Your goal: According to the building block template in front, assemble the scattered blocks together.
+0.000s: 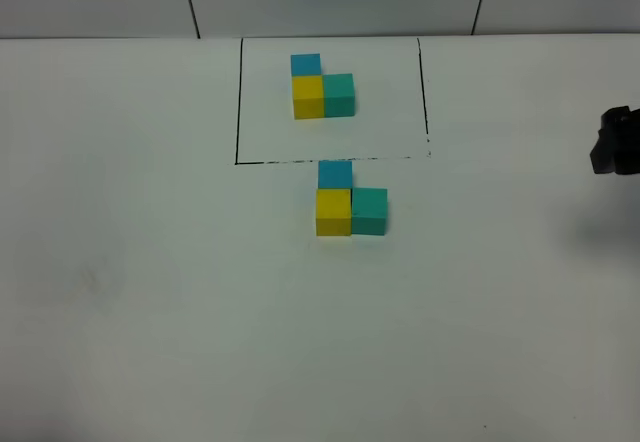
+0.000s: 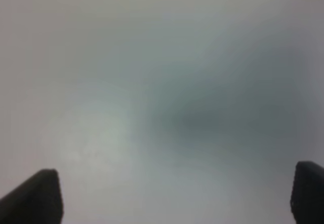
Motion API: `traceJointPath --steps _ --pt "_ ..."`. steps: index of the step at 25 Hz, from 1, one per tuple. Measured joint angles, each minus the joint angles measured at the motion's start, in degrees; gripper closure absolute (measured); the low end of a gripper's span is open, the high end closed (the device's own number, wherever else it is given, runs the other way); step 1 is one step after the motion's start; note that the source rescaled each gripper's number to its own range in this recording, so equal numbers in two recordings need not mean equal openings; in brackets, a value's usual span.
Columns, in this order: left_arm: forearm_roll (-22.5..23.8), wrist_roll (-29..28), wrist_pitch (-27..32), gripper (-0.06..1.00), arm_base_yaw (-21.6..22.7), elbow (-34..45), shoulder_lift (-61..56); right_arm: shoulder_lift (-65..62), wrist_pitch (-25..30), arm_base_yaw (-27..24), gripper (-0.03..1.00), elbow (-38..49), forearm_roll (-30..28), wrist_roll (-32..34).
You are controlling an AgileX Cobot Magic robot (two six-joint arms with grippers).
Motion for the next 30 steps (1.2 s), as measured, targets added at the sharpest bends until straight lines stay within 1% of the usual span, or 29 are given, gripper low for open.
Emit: traceJointPath --steps 7,9,10,12,14,16,22,30 --pt "0.0 0.0 0.0 -0.05 0.0 0.0 0.0 -24.48 1.86 0.0 0.14 15.0 0.65 1.06" --pt "0.0 0.0 0.0 -0.05 0.0 0.0 0.0 -32.22 3.74 0.0 0.14 18.07 0.68 1.45" --pt "0.0 0.0 0.0 -0.05 0.0 0.0 0.0 -36.08 5.68 0.0 0.14 19.26 0.68 1.63" --pt "0.0 0.0 0.0 -0.05 0.0 0.0 0.0 -42.39 9.88 0.0 0.14 20.9 0.72 2.3" --pt "0.0 0.0 0.0 -0.05 0.0 0.0 0.0 -48.06 12.03 0.0 0.14 22.7 0.66 3.53" --pt "0.0 0.0 0.0 -0.05 0.0 0.0 0.0 -52.75 13.07 0.0 0.14 24.39 0.51 4.38" --pt "0.0 0.0 0.0 -0.05 0.0 0.0 0.0 -63.39 14.84 1.68 0.14 29.21 0.4 4.59" --pt "0.0 0.0 0.0 -0.05 0.0 0.0 0.0 -74.51 14.26 1.68 0.16 30.1 -0.07 4.59"
